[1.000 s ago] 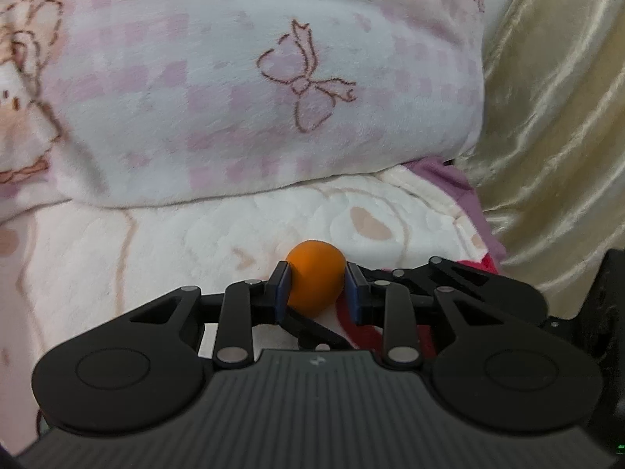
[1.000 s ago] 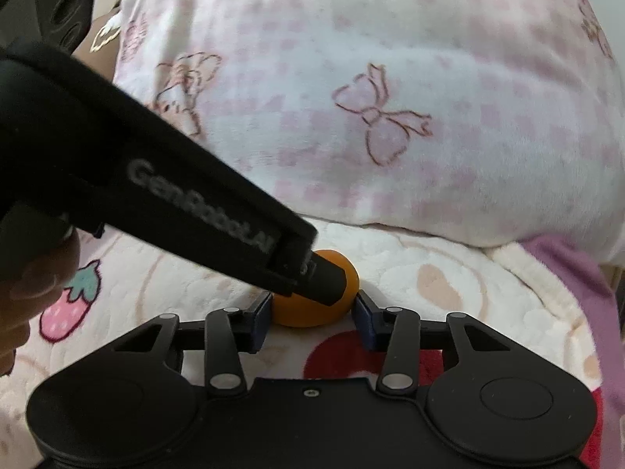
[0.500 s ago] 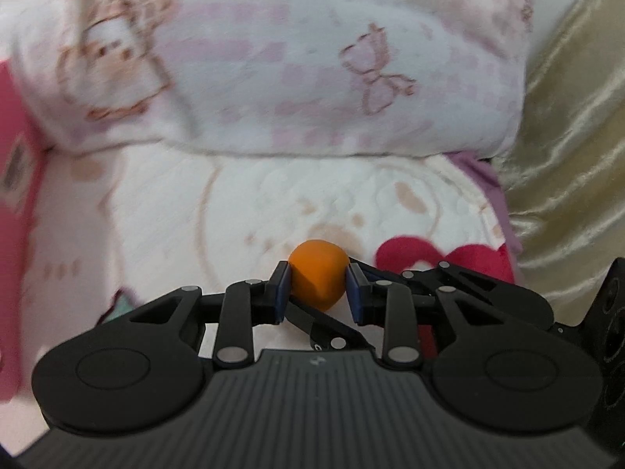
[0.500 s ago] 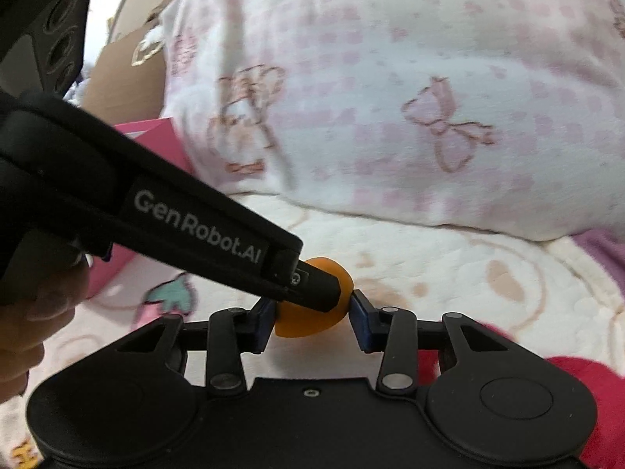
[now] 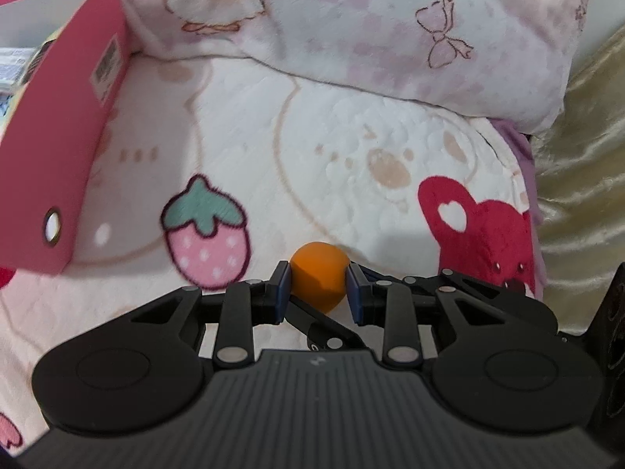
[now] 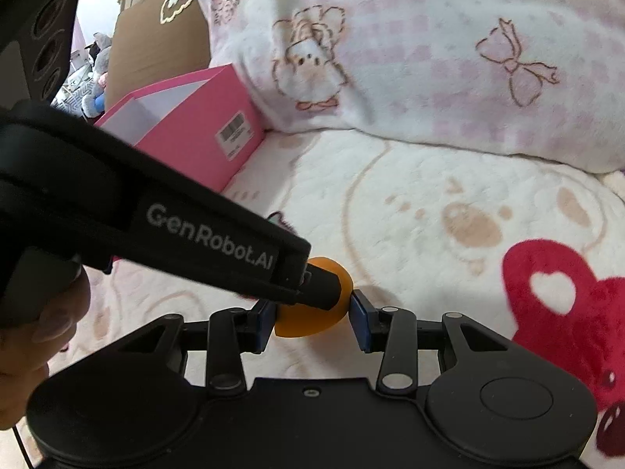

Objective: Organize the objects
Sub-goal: 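Lift the orange sponge with the right gripper, then carry the orange sponge over the pink box and lower it inside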

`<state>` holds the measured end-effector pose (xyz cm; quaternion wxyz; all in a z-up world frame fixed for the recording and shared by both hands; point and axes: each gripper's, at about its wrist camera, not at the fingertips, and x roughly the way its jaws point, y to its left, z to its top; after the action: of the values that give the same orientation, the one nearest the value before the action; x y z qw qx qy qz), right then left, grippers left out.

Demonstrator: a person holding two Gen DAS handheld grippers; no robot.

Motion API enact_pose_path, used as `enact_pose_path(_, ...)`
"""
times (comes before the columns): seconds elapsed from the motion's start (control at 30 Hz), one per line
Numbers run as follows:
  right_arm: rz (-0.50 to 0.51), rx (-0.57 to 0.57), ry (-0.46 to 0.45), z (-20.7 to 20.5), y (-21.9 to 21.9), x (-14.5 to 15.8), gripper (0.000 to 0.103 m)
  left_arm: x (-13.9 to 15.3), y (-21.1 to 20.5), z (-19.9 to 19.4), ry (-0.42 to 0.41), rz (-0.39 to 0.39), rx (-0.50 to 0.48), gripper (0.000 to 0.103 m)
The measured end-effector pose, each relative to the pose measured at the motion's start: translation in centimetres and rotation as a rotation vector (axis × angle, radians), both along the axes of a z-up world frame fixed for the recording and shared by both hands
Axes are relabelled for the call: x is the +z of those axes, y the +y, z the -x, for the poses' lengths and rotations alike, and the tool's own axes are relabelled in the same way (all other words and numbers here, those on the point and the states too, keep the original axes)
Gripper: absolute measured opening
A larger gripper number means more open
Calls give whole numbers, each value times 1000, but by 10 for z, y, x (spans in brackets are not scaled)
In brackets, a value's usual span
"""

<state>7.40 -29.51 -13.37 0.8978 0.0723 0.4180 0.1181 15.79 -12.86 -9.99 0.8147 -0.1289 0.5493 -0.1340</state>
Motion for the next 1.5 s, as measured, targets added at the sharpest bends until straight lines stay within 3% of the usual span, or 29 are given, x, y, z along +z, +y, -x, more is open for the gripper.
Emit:
enact_pose_path(0.27, 22, 37, -57, 28, 29, 14, 46, 14, 31, 40, -44, 41, 43, 29)
enact_pose_path(0.43, -28, 71, -75, 41, 39, 21, 46, 28, 46, 65, -69, 38, 26, 29)
enact_pose_path(0.9, 24, 96, -149, 69, 68, 50, 46, 58, 62, 104, -168, 21, -51, 28)
enact_pose_path(1.5, 93, 43, -187, 71, 100, 90, 46, 94, 81, 116, -263, 18, -49, 29)
